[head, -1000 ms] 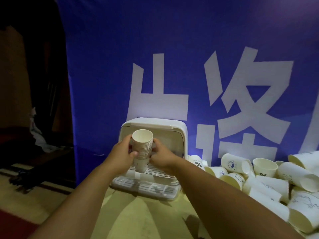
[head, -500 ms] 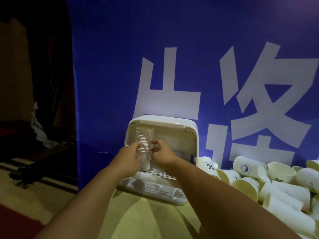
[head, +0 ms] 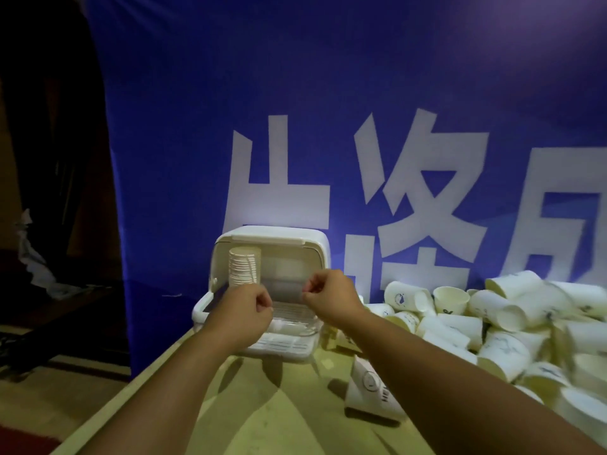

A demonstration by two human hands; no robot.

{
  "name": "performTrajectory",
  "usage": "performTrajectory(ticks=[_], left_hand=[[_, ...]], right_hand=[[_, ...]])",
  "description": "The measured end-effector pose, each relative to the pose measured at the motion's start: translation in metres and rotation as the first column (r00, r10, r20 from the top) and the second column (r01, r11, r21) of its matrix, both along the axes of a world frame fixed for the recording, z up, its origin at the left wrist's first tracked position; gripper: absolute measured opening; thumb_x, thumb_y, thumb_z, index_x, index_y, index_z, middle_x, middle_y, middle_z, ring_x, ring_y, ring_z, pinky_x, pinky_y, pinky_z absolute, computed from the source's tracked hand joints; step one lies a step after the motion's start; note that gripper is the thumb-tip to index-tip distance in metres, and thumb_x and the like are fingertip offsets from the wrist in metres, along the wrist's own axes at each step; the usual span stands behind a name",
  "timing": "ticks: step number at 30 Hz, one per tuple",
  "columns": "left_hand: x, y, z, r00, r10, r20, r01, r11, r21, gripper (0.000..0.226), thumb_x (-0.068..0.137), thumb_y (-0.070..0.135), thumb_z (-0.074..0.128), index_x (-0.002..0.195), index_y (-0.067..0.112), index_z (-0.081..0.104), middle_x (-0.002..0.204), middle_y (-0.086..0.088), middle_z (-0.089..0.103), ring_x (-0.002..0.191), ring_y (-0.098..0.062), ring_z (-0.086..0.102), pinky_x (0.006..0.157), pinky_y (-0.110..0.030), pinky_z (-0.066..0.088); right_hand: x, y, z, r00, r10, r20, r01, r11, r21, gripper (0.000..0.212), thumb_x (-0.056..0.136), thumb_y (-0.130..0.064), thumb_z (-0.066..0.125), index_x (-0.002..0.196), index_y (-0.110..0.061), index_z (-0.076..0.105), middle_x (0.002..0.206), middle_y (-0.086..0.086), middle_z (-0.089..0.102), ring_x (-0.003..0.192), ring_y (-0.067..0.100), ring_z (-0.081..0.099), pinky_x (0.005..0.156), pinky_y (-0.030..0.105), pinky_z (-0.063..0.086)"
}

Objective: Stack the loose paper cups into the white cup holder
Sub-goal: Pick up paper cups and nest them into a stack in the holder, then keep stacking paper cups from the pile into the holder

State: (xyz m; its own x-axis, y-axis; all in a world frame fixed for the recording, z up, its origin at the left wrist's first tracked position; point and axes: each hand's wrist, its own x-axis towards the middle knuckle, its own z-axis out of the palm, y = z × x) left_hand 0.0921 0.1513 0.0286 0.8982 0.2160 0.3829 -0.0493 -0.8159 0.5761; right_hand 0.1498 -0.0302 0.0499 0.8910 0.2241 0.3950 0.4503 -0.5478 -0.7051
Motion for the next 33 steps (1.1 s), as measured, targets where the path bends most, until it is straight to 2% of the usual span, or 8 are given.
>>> performTrajectory(ticks=[4, 10, 13, 19, 22, 24, 29, 33], left_hand=[[-0.026, -0.050, 0.002, 0.991, -0.126, -0.048, 0.127, 0.992, 0.024, 0.007, 0.089, 0.026, 0.069, 0.083, 0.031, 0.069, 0.085, 0.010, 0.069, 0.081, -0.008, 0.065, 0.075, -0.031, 0.057], [-0.049, -0.122, -0.011, 0.972, -0.178, -0.151, 0.167, 0.983, -0.078, 0.019, 0.092, 0.040, 0.069, 0.086, 0.021, 0.068, 0.086, 0.004, 0.069, 0.080, -0.013, 0.065, 0.068, -0.030, 0.053], [-0.053, -0.148, -0.020, 0.973, -0.069, -0.220, 0.061, 0.997, -0.041, 0.037, 0.089, 0.053, 0.067, 0.074, 0.020, 0.057, 0.073, 0.004, 0.061, 0.067, -0.012, 0.058, 0.060, -0.032, 0.047], [-0.055, -0.173, -0.034, 0.953, -0.060, -0.296, 0.043, 0.997, -0.063, 0.038, 0.089, 0.049, 0.069, 0.108, 0.017, 0.068, 0.103, 0.001, 0.067, 0.090, -0.015, 0.064, 0.069, -0.028, 0.049], [-0.055, -0.177, -0.038, 0.954, -0.079, -0.291, 0.053, 0.994, -0.098, 0.034, 0.092, 0.044, 0.068, 0.114, 0.017, 0.068, 0.108, 0.001, 0.068, 0.095, -0.017, 0.065, 0.076, -0.030, 0.052], [-0.059, -0.177, -0.038, 0.964, -0.098, -0.249, 0.063, 0.988, -0.144, 0.027, 0.094, 0.038, 0.068, 0.112, 0.018, 0.068, 0.110, 0.000, 0.069, 0.096, -0.018, 0.065, 0.081, -0.032, 0.054], [-0.064, -0.165, -0.034, 0.985, -0.121, -0.124, 0.092, 0.972, -0.217, 0.019, 0.094, 0.033, 0.066, 0.110, 0.023, 0.069, 0.121, -0.003, 0.063, 0.100, -0.020, 0.064, 0.086, -0.036, 0.053], [-0.065, -0.155, -0.028, 0.994, -0.105, -0.044, 0.094, 0.976, -0.195, 0.011, 0.093, 0.034, 0.068, 0.088, 0.028, 0.062, 0.123, -0.005, 0.052, 0.099, -0.022, 0.058, 0.084, -0.032, 0.045]], right_hand=[[-0.030, -0.060, 0.005, 0.999, -0.048, -0.004, 0.048, 0.998, -0.043, 0.010, 0.086, -0.012, 0.072, 0.079, -0.018, 0.069, 0.075, -0.004, 0.066, 0.069, 0.009, 0.063, 0.057, 0.018, 0.049], [-0.064, -0.138, 0.001, 0.991, -0.128, 0.030, 0.132, 0.958, -0.255, 0.017, 0.088, -0.017, 0.071, 0.105, -0.021, 0.072, 0.096, -0.006, 0.069, 0.082, 0.006, 0.062, 0.063, 0.012, 0.043], [-0.077, -0.171, -0.006, 0.987, -0.160, -0.004, 0.147, 0.913, -0.381, 0.026, 0.088, -0.021, 0.072, 0.114, -0.022, 0.069, 0.106, -0.005, 0.069, 0.088, 0.009, 0.063, 0.069, 0.017, 0.048], [-0.095, -0.198, -0.030, 0.984, -0.179, -0.007, 0.134, 0.763, -0.633, 0.068, 0.074, -0.063, 0.074, 0.130, -0.030, 0.053, 0.116, -0.006, 0.063, 0.100, 0.014, 0.057, 0.092, 0.033, 0.049], [-0.095, -0.200, -0.041, 0.981, -0.168, 0.100, 0.181, 0.580, -0.795, 0.071, 0.075, -0.062, 0.071, 0.132, -0.030, 0.046, 0.113, -0.003, 0.064, 0.102, 0.020, 0.057, 0.101, 0.044, 0.038], [-0.094, -0.201, -0.048, 0.975, -0.157, 0.157, 0.218, 0.540, -0.813, 0.065, 0.079, -0.055, 0.069, 0.133, -0.029, 0.044, 0.112, -0.002, 0.064, 0.103, 0.022, 0.058, 0.104, 0.050, 0.032], [-0.097, -0.203, -0.035, 0.976, -0.149, 0.157, 0.217, 0.684, -0.697, 0.068, 0.078, -0.048, 0.073, 0.136, -0.031, 0.041, 0.116, -0.004, 0.064, 0.106, 0.021, 0.058, 0.103, 0.047, 0.035], [-0.100, -0.202, -0.018, 0.982, -0.152, 0.110, 0.185, 0.886, -0.425, 0.071, 0.075, -0.034, 0.082, 0.134, -0.033, 0.043, 0.117, -0.004, 0.063, 0.100, 0.019, 0.062, 0.090, 0.039, 0.054]])
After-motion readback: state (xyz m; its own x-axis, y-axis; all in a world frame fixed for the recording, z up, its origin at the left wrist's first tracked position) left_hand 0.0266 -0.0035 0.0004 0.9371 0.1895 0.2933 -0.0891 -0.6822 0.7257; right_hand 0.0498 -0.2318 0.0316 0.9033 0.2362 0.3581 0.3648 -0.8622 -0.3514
